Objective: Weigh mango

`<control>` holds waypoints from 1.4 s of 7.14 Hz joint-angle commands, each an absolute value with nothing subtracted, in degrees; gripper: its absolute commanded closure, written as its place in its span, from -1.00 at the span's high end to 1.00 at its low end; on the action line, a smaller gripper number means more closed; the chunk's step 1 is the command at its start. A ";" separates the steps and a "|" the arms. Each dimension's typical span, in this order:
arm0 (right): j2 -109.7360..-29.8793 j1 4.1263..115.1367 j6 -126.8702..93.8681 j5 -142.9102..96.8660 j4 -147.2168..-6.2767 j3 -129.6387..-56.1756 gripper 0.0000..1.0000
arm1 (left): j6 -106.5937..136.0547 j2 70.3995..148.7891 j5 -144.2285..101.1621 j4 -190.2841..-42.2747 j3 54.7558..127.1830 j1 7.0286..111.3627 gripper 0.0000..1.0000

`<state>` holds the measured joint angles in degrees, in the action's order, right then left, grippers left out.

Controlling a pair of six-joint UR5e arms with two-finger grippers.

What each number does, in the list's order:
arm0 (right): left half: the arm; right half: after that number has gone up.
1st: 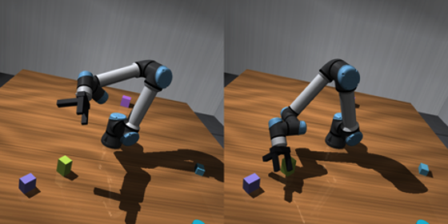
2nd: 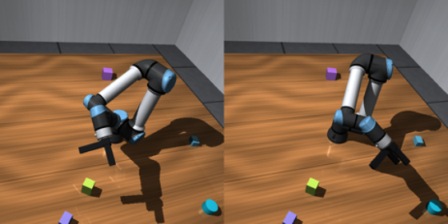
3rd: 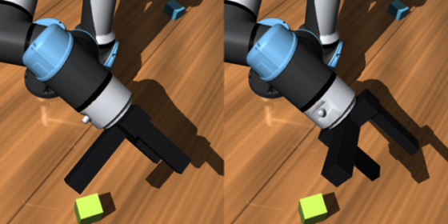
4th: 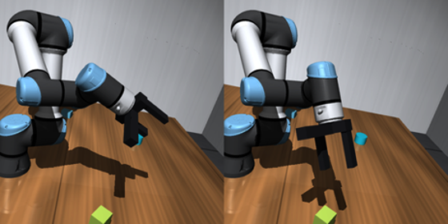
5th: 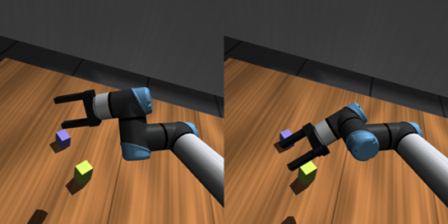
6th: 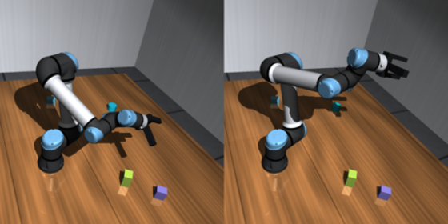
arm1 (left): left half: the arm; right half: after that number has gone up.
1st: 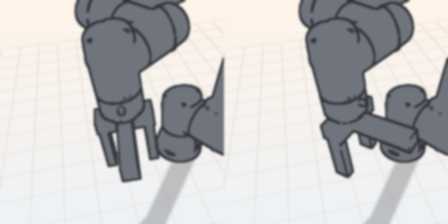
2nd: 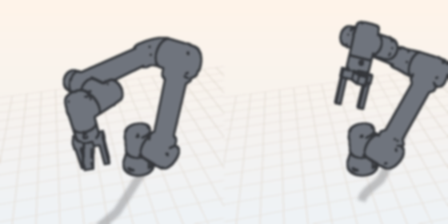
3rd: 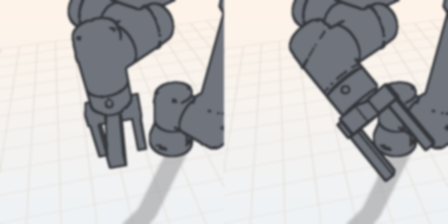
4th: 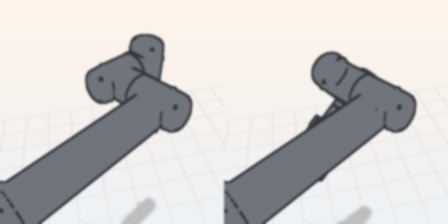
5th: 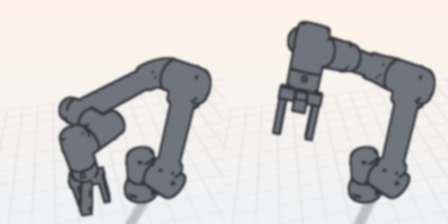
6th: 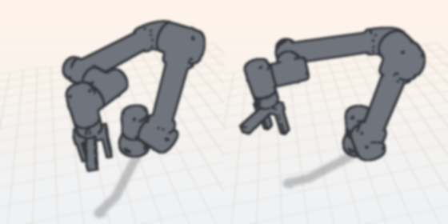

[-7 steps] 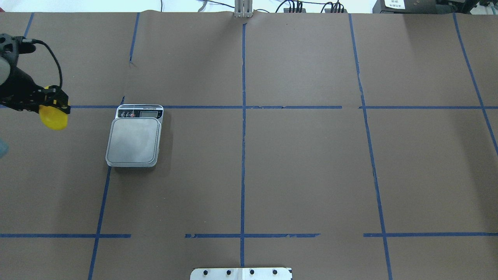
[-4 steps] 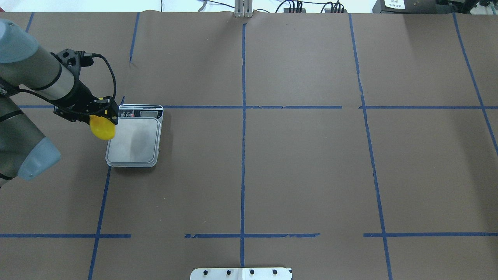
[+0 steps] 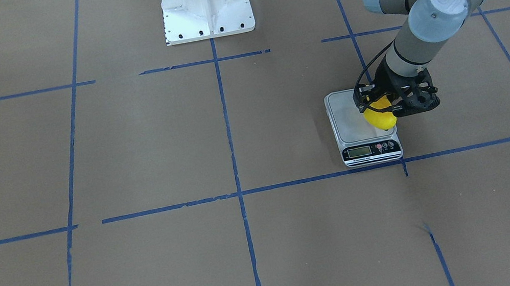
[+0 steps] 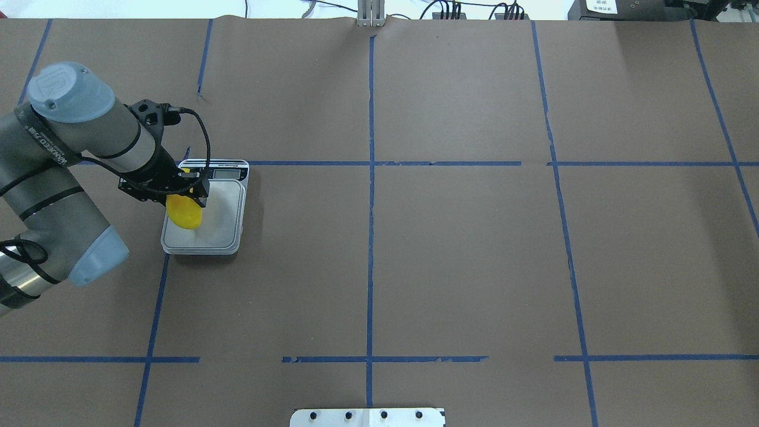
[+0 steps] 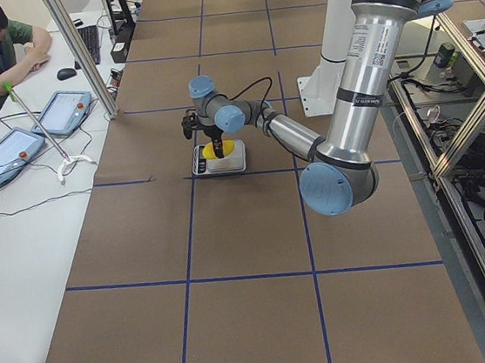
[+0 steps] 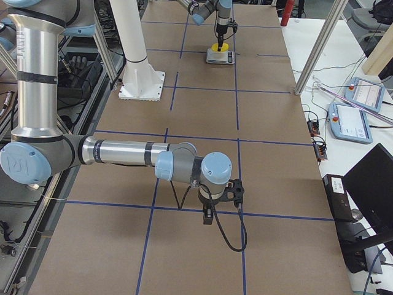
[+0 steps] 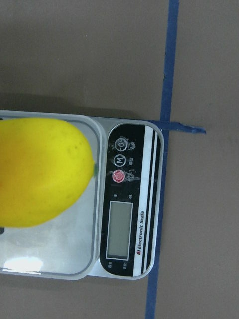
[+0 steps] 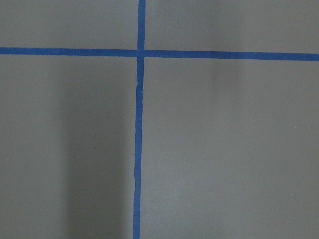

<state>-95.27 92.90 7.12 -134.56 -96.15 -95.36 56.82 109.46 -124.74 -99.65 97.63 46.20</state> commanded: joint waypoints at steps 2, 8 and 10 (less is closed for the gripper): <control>-95.27 92.90 7.12 -134.56 -96.07 -95.36 1.00 | 56.25 109.08 -124.54 -100.20 98.34 46.75 1.00; -95.27 92.90 7.12 -134.56 -96.07 -95.36 1.00 | 12.85 101.39 -129.70 -81.12 103.37 77.90 1.00; -95.27 92.90 7.12 -134.56 -96.15 -95.36 1.00 | -0.73 97.21 -130.96 -81.83 95.59 86.45 1.00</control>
<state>-95.27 92.90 7.12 -134.56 -96.09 -95.36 7.63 99.23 -130.16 -81.87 100.35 81.18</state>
